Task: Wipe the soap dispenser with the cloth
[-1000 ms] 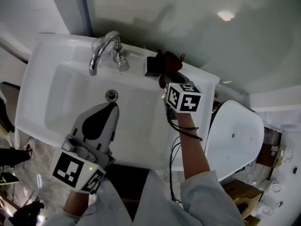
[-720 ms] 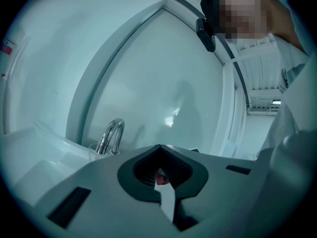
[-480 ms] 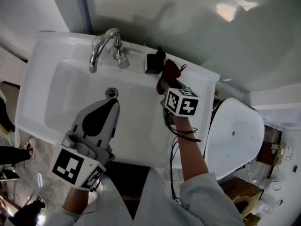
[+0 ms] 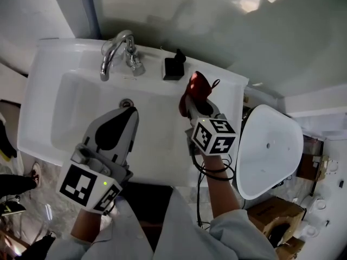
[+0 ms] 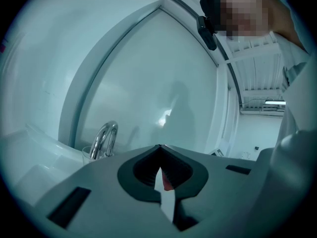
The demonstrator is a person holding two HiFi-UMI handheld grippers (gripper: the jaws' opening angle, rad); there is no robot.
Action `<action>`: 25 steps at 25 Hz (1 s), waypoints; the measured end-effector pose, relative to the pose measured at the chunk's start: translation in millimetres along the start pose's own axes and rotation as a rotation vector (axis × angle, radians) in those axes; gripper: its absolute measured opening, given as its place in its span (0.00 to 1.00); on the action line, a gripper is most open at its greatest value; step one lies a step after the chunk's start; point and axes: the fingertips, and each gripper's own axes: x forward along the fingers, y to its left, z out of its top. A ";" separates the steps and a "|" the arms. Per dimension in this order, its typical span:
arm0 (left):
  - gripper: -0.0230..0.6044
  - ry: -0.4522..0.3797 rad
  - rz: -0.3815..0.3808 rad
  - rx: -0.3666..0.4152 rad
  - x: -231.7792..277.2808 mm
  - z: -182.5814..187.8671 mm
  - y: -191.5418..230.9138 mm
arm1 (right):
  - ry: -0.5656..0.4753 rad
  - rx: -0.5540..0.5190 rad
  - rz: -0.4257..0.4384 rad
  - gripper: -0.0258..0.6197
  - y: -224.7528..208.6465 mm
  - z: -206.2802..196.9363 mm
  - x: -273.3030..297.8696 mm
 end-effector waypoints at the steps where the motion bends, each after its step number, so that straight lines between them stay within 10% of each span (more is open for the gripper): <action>1: 0.03 0.000 -0.005 0.001 -0.5 0.5 -0.2 | -0.022 0.001 0.003 0.13 6.2 4.6 -7.7; 25: 0.03 -0.003 -0.158 0.037 -27.0 -2.0 -30.8 | -0.289 -0.045 -0.171 0.13 63.9 33.5 -152.6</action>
